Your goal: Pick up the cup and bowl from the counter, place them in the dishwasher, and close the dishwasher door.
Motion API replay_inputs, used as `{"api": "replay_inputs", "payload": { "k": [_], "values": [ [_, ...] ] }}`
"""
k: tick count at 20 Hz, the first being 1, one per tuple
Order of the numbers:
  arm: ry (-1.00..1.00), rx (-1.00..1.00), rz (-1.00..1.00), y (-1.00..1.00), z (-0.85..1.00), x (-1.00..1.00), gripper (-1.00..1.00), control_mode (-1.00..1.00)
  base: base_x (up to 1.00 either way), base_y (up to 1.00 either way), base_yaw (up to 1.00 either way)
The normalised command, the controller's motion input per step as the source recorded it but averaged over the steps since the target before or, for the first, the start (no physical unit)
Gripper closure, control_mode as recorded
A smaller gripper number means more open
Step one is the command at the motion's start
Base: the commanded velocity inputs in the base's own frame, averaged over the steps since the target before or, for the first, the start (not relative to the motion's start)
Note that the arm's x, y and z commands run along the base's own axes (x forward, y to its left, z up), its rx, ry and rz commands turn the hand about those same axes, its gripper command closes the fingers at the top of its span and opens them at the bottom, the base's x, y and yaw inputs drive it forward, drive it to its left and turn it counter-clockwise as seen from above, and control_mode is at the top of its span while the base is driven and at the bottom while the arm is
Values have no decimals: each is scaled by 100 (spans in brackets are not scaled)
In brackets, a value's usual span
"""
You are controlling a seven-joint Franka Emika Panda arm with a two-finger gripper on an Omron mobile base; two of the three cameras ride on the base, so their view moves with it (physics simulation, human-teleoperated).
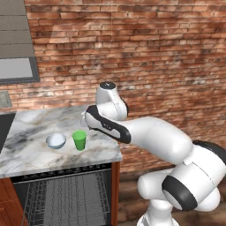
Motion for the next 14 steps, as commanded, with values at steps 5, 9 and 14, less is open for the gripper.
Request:
{"api": "replay_inputs", "payload": {
  "k": [5,9,14],
  "values": [
    [0,0,0,17,-14,0,-100,-100,0,0,0],
    [0,0,0,13,-16,0,-100,-100,0,0,0],
    [0,0,0,5,-16,0,-100,-100,0,0,0]
  ]
}}
